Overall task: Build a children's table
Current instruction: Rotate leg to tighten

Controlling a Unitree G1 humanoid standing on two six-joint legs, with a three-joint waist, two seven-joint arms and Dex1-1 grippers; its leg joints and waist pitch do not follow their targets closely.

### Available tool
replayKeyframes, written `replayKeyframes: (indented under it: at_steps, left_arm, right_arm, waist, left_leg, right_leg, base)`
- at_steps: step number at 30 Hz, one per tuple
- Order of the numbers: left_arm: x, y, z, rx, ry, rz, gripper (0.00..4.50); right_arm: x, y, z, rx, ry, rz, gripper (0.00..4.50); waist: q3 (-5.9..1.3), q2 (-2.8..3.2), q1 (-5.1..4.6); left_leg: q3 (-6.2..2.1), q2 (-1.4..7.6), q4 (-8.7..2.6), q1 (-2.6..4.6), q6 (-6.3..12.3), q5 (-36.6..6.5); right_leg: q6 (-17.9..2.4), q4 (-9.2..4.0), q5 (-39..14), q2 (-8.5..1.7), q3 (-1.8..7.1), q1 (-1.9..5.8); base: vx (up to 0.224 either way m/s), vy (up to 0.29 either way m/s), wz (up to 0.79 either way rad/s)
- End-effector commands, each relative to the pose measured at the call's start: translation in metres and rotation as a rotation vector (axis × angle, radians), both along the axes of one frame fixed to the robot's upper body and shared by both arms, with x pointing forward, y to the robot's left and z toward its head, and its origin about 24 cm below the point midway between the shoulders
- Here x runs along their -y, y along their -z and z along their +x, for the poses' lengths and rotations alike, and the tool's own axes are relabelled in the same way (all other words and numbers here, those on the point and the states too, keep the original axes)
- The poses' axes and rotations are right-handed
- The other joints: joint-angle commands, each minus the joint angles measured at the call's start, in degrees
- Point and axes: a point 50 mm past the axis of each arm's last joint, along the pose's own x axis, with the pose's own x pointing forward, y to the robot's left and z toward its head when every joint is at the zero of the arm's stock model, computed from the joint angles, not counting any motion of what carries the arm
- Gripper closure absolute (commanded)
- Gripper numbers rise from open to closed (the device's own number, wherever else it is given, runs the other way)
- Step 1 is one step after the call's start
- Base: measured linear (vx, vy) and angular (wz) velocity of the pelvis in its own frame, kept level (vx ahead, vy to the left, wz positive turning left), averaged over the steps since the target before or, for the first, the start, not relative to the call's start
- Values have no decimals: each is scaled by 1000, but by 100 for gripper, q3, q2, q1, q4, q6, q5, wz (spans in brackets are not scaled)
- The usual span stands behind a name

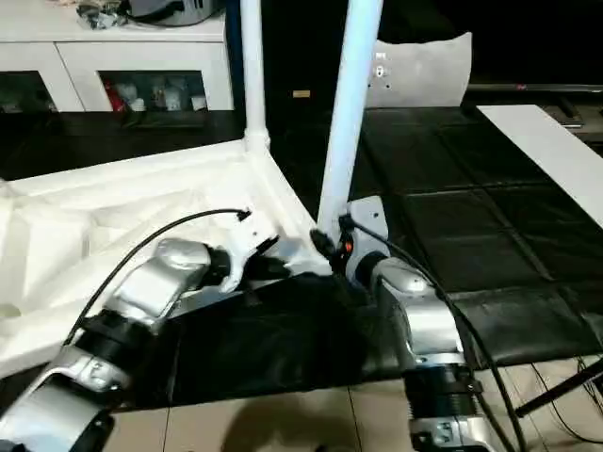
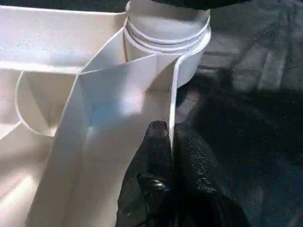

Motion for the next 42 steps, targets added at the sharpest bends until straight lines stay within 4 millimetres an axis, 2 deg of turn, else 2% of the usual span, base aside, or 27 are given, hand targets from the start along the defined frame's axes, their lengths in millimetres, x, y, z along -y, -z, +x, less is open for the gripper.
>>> replayKeyframes:
  at_steps: [1,2,4,5,8,10,11,13,15,16,17,21,24,25,27,28,29,30,32,34,40,42]
  left_arm:
    - [14,-29,10,134,-27,-51,450]
    - [13,-28,10,130,-21,-43,450]
    - [9,-27,10,128,-16,-35,450]
    - [6,-27,10,130,-12,-30,450]
    - [0,-26,9,133,12,-19,450]
    - [-5,-25,9,133,42,-7,450]
    - [-8,-24,8,133,58,2,450]
    - [-9,-24,8,136,72,6,450]
    - [-17,-24,5,145,173,17,450]
    - [-17,-24,5,145,173,17,450]
    - [-21,-23,1,133,237,24,450]
    - [-27,-20,-7,110,358,47,450]
    - [-31,-16,-14,87,449,65,450]
    - [-34,-14,-18,78,497,82,450]
    - [-37,-12,-20,73,535,105,450]
    - [-38,-12,-21,72,555,116,450]
    - [-40,-11,-22,70,581,130,450]
    - [-42,-11,-24,66,608,141,450]
    - [-44,-11,-25,62,627,147,450]
    - [-46,-12,-26,56,667,149,450]
    - [-47,-12,-27,60,694,159,450]
    - [-47,-12,-26,60,699,161,450]
  right_arm:
    - [-36,-2,-6,-8,-154,89,199]
    - [-35,-2,-8,-5,-172,94,182]
    - [-31,-4,-9,10,-163,97,174]
    - [-28,-5,-9,26,-165,91,174]
    - [-21,-8,-10,55,-186,92,133]
    - [-15,-10,-14,56,-252,94,123]
    - [-11,-11,-16,61,-294,85,96]
    - [-9,-11,-18,64,-319,74,89]
    - [7,-13,-22,70,-427,11,69]
    - [7,-13,-22,70,-427,11,69]
    - [15,-12,-23,74,-480,-23,47]
    - [28,-13,-23,94,-546,-58,11]
    - [34,-15,-26,113,-647,-78,11]
    - [36,-14,-28,106,-702,-79,11]
    - [37,-14,-30,87,-747,-65,11]
    - [38,-14,-31,76,-771,-55,11]
    - [39,-14,-31,67,-797,-46,26]
    - [39,-14,-31,60,-822,-44,37]
    - [40,-13,-31,56,-841,-45,37]
    - [41,-11,-32,16,-909,-28,63]
    - [42,-9,-32,-20,-956,-40,126]
    - [41,-9,-31,-20,-960,-42,131]
  waist:
    - [-474,-46,49]
    - [-476,-31,62]
    - [-469,-24,69]
    - [-464,-20,69]
    - [-454,-4,71]
    - [-447,-7,75]
    - [-448,6,78]
    - [-450,-5,62]
    - [-439,25,81]
    - [-438,16,72]
    - [-437,44,84]
    - [-439,33,108]
    - [-433,38,172]
    - [-437,29,227]
    - [-426,20,250]
    - [-413,31,303]
    - [-409,3,322]
    - [-416,11,336]
    - [-417,9,340]
    - [-415,-22,339]
    - [-419,-24,361]
    - [-429,-18,373]
  left_leg:
    - [-101,202,-371,21,326,-919]
    - [-86,202,-366,25,398,-798]
    - [-84,207,-369,26,428,-801]
    - [-85,208,-371,22,417,-854]
    - [-88,211,-381,36,355,-1008]
    - [-94,209,-387,37,363,-1086]
    - [-97,214,-386,28,370,-1097]
    - [-102,213,-386,8,376,-1086]
    - [-100,212,-378,39,354,-1219]
    - [-94,215,-378,35,352,-1247]
    - [-94,222,-376,45,332,-1271]
    - [-104,232,-378,52,292,-1337]
    - [-96,262,-389,92,268,-1408]
    - [-83,273,-387,130,258,-1400]
    - [-80,276,-398,124,272,-1436]
    - [-79,289,-411,145,243,-1482]
    - [-74,288,-414,152,200,-1550]
    - [-84,287,-414,155,184,-1561]
    - [-92,288,-420,138,149,-1535]
    - [-85,279,-415,125,165,-1544]
    - [-83,280,-405,108,181,-1389]
    - [-84,284,-402,114,178,-1348]
  right_leg:
    - [-918,-372,-1657,-287,307,343]
    - [-1047,-342,-1389,-285,317,353]
    - [-1105,-334,-1336,-287,318,362]
    - [-1106,-341,-1396,-292,316,369]
    - [-1066,-363,-1572,-290,318,365]
    - [-1009,-384,-1634,-285,313,381]
    - [-1006,-370,-1599,-288,318,391]
    - [-1014,-364,-1559,-282,315,400]
    - [-1005,-404,-1760,-290,315,383]
    - [-1001,-404,-1779,-283,319,385]
    - [-1015,-403,-1781,-291,325,377]
    - [-1070,-402,-1817,-285,319,369]
    - [-1137,-389,-1800,-285,336,344]
    - [-1183,-378,-1731,-286,352,318]
    - [-1207,-377,-1727,-278,359,329]
    - [-1215,-370,-1750,-275,365,315]
    - [-1191,-382,-1858,-281,368,316]
    - [-1191,-372,-1891,-291,367,324]
    - [-1157,-368,-1926,-298,375,331]
    - [-1140,-375,-2032,-300,371,342]
    - [-1095,-369,-2087,-303,373,340]
    - [-1102,-363,-2053,-306,375,336]
  base:
    - [0,0,0]
    - [0,0,0]
    - [0,0,0]
    - [0,0,0]
    - [0,0,0]
    - [0,0,0]
    - [0,0,0]
    - [0,0,0]
    - [0,0,0]
    - [0,0,0]
    - [0,0,0]
    - [0,0,0]
    - [0,0,0]
    - [0,0,0]
    - [0,0,0]
    - [0,0,0]
    - [0,0,0]
    - [0,0,0]
    - [0,0,0]
    - [0,0,0]
    - [0,0,0]
    - [0,0,0]
